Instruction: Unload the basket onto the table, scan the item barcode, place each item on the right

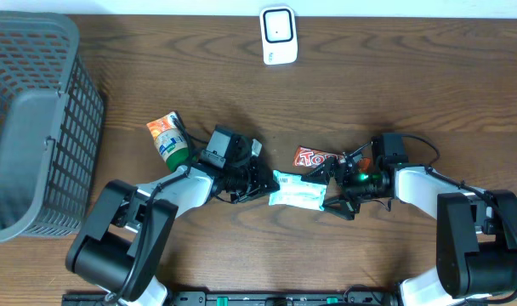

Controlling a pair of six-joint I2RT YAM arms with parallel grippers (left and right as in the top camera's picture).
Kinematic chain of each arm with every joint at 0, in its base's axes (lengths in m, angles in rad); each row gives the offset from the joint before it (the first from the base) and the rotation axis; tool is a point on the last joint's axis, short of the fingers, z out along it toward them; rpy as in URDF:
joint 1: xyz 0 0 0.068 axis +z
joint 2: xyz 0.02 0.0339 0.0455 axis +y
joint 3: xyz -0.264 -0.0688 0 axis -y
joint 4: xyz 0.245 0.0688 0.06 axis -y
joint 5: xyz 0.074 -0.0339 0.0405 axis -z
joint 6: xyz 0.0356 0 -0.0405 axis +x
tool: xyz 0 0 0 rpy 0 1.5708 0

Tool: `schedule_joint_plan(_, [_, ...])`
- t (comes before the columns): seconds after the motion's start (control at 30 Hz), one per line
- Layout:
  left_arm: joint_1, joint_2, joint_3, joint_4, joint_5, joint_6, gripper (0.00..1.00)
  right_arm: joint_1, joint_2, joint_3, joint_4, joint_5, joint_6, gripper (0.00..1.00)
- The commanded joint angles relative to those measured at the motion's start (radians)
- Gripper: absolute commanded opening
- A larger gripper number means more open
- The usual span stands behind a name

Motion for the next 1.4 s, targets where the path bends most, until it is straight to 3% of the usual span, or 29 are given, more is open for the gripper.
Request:
schedule_joint_plan(0.0, [-0.002, 0.021, -0.006, 0.000, 0.042, 0.002, 0.08, 0.003, 0.091, -0.060, 0.013, 0.679, -0.052, 0.99])
schedule_joint_plan(0.53, [-0.003, 0.038, -0.008, 0.030, 0.027, 0.019, 0.08, 0.094, 0.092, -0.080, 0.068, 0.885, 0.046, 0.99])
schedule_joint_plan(0.97, [-0.004, 0.174, -0.011, 0.092, 0.072, 0.018, 0.07, 0.149, 0.095, -0.102, 0.110, 0.970, 0.065, 0.99])
schedule_joint_plan(1.03, [-0.004, 0.174, -0.011, 0.094, 0.072, 0.018, 0.07, 0.149, 0.107, -0.124, 0.161, 0.970, 0.065, 0.94])
schedule_joint_plan(1.07, [-0.004, 0.174, -0.011, 0.094, 0.072, 0.018, 0.08, 0.150, 0.117, -0.138, 0.191, 0.969, 0.067, 0.86])
schedule_joint_plan(1.1, [-0.004, 0.174, -0.011, 0.094, 0.072, 0.018, 0.08, 0.150, 0.150, -0.165, 0.245, 0.969, 0.080, 0.59])
schedule_joint_plan(1.13, [-0.004, 0.174, -0.011, 0.094, 0.072, 0.018, 0.07, 0.150, 0.165, -0.171, 0.263, 0.969, 0.080, 0.54])
schedule_joint_plan(1.23, [-0.004, 0.174, -0.011, 0.094, 0.072, 0.018, 0.07, 0.154, 0.216, -0.173, 0.316, 0.943, 0.059, 0.48])
schedule_joint_plan(1.37, [-0.004, 0.174, -0.011, 0.094, 0.072, 0.018, 0.07, 0.171, 0.254, -0.173, 0.348, 0.882, 0.026, 0.53])
